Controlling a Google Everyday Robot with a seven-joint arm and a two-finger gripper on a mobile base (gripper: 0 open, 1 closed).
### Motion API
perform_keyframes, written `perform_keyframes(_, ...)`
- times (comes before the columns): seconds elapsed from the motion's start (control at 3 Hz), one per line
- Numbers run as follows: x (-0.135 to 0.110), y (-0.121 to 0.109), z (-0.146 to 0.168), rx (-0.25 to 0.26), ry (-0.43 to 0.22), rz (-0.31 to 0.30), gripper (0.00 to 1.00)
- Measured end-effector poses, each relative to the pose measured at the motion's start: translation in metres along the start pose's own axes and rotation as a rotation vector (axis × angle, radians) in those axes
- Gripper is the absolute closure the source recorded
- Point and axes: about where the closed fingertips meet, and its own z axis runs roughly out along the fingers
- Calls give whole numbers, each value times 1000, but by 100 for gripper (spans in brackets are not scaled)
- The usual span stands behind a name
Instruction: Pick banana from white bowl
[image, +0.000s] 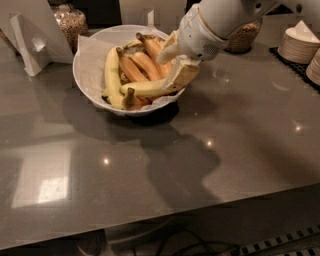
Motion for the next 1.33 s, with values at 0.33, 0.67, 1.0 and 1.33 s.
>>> perform_keyframes(0.33, 7, 3, 8, -24, 4, 19, 47)
perform_keyframes(0.67, 8, 3, 9, -25, 4, 20, 46)
perform_keyframes(1.0, 11, 4, 12, -29, -1, 32, 46)
perform_keyframes(1.33, 15, 3, 19, -28, -12, 50, 46)
